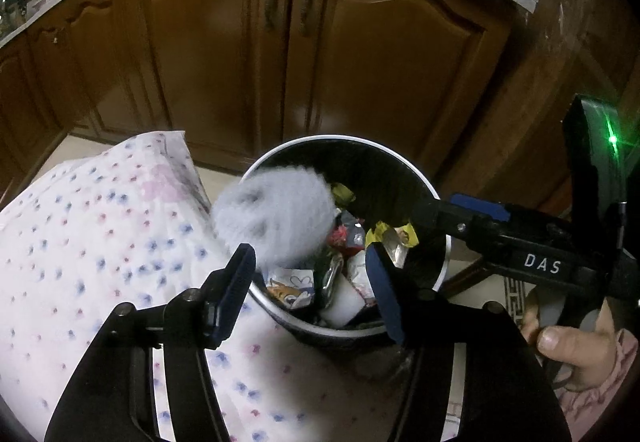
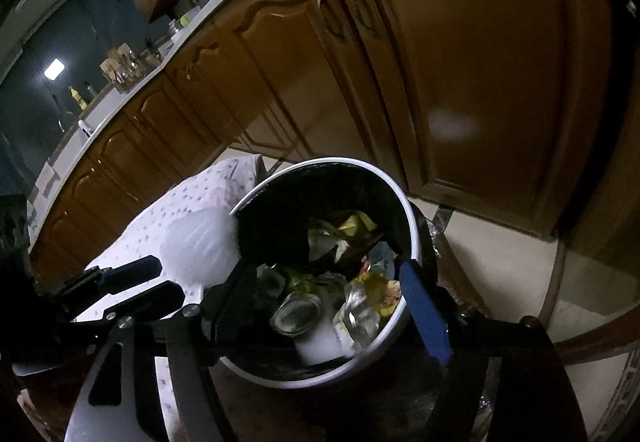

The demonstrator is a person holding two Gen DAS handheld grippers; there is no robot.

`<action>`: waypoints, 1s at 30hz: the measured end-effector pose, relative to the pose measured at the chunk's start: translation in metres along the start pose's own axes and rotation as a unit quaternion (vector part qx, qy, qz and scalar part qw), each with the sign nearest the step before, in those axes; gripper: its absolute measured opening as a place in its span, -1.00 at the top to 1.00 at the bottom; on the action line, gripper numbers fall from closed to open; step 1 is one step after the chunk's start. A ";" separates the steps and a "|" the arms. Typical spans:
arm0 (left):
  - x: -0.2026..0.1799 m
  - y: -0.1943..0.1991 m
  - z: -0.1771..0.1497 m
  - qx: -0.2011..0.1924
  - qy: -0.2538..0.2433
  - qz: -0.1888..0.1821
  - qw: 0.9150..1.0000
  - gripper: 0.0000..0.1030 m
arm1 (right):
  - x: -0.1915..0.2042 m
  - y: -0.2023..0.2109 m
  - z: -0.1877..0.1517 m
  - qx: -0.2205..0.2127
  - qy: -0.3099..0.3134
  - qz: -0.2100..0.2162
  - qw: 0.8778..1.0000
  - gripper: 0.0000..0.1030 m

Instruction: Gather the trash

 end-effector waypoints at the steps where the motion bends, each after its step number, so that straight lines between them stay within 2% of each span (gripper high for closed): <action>1: 0.001 0.001 -0.001 -0.001 0.002 0.000 1.000 -0.13 | 0.000 0.001 -0.001 -0.001 0.000 0.001 1.000 -0.48; 8: 0.012 0.018 -0.016 -0.012 0.025 -0.001 1.000 -0.19 | 0.004 0.015 -0.007 -0.014 -0.010 0.011 1.000 -0.48; 10: 0.015 0.025 -0.023 -0.018 0.039 -0.005 0.999 -0.20 | 0.006 0.023 -0.010 -0.021 -0.015 0.016 1.000 -0.52; 13: 0.020 0.040 -0.038 -0.031 0.062 -0.005 0.998 -0.26 | 0.009 0.037 -0.019 -0.035 -0.025 0.026 0.999 -0.68; 17: 0.025 0.060 -0.059 -0.047 0.085 -0.005 0.995 -0.33 | 0.014 0.054 -0.040 -0.053 -0.047 0.045 0.996 -0.76; 23: 0.033 0.084 -0.102 -0.067 0.125 -0.006 0.990 -0.41 | 0.023 0.066 -0.075 -0.065 -0.064 0.060 0.994 -0.77; 27: 0.038 0.103 -0.127 -0.082 0.139 0.014 0.987 -0.41 | 0.035 0.073 -0.097 -0.082 -0.057 0.061 0.993 -0.79; 30: 0.039 0.118 -0.142 -0.097 0.145 0.026 0.984 -0.41 | 0.048 0.085 -0.109 -0.118 -0.029 0.046 0.992 -0.79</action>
Point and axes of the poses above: each gripper's, at about its wrist camera, not at the fingertips, and y roughly against the way its jaws point, x to its left, z to its top, the point moved 4 cm from there along -y, roughly the way its jaws point, and after that the axes turned 12 degrees about -y, right-handed, at the moved point
